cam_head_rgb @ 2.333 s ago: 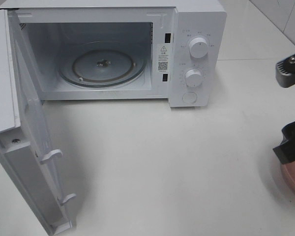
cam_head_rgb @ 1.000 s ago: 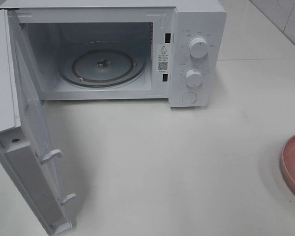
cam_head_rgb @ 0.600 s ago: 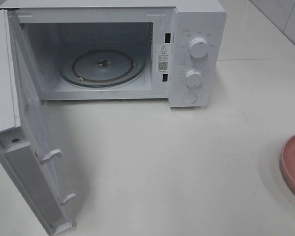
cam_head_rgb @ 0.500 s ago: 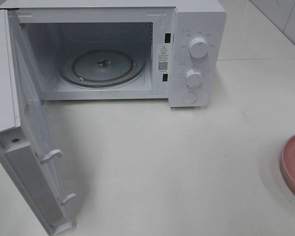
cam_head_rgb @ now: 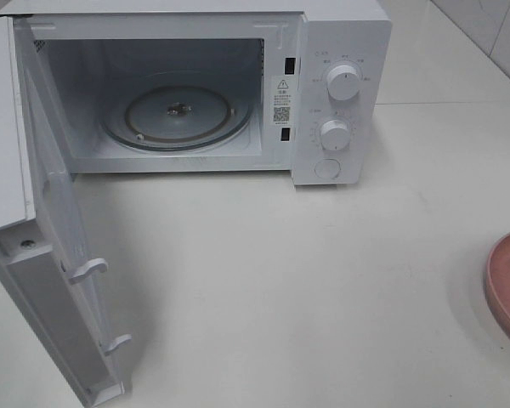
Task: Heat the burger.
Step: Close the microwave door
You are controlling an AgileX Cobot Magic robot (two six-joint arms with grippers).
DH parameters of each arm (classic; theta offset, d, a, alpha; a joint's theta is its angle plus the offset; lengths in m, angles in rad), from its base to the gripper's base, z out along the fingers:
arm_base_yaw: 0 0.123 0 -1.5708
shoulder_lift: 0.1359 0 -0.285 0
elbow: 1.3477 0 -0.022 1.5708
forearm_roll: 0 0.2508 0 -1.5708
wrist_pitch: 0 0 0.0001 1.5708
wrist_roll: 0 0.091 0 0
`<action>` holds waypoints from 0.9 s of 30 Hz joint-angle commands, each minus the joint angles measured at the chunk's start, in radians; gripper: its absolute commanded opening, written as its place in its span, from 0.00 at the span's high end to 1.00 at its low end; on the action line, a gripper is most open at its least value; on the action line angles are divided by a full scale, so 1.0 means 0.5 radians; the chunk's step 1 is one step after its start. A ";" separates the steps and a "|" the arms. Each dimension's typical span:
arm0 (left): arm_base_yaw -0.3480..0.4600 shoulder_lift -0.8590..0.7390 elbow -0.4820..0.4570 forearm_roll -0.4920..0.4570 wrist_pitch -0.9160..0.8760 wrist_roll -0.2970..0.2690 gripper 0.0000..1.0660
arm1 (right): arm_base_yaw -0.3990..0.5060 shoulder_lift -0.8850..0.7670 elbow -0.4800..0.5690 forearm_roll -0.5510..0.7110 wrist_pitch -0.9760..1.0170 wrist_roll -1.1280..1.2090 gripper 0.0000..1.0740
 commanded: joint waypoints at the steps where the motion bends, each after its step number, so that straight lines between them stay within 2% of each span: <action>1: 0.010 -0.044 0.008 -0.012 -0.014 -0.012 0.08 | -0.018 -0.050 0.008 0.000 -0.022 -0.024 0.29; 27: 0.010 -0.044 0.008 -0.030 -0.014 -0.012 0.08 | -0.018 -0.050 0.008 0.000 -0.022 -0.024 0.29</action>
